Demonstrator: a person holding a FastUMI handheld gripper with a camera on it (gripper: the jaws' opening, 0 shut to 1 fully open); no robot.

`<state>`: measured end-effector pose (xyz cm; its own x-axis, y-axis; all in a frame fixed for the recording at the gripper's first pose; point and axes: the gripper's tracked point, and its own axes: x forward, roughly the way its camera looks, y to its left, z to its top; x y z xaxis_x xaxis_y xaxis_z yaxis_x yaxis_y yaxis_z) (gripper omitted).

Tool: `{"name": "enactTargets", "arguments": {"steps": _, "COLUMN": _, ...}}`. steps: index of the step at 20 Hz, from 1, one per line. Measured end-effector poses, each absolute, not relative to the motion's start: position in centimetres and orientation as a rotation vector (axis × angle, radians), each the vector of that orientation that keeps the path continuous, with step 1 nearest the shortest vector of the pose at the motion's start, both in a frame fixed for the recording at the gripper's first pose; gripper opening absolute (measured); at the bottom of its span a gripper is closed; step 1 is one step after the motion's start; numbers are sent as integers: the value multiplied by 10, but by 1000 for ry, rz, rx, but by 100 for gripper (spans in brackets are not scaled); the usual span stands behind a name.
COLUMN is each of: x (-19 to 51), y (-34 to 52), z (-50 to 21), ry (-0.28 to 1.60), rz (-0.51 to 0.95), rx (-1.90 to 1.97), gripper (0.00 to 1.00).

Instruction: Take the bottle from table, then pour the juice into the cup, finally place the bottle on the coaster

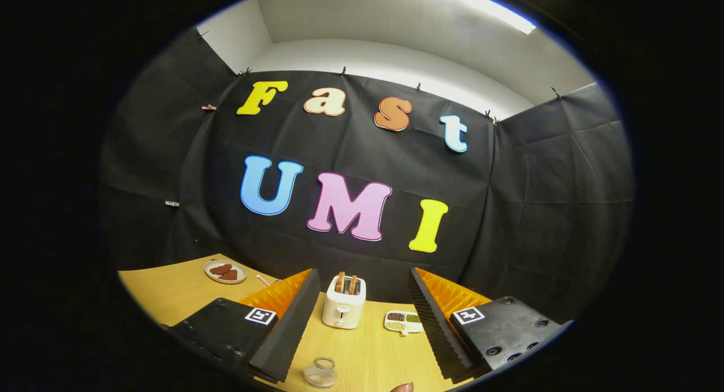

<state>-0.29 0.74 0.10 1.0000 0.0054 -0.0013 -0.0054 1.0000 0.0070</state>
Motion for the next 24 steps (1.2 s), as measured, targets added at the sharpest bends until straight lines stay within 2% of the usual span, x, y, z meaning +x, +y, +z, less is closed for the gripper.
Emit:
{"name": "enactTargets", "arguments": {"steps": 5, "x": -4, "y": 12, "z": -13, "ry": 22, "rz": 13, "rx": 22, "gripper": 97}}
{"name": "enactTargets", "arguments": {"steps": 10, "x": -7, "y": 35, "z": -56, "ry": 80, "rz": 51, "rx": 57, "gripper": 97}}
{"name": "enactTargets", "arguments": {"steps": 24, "x": -27, "y": 68, "z": -246, "ry": 374, "rz": 61, "rx": 177, "gripper": 97}}
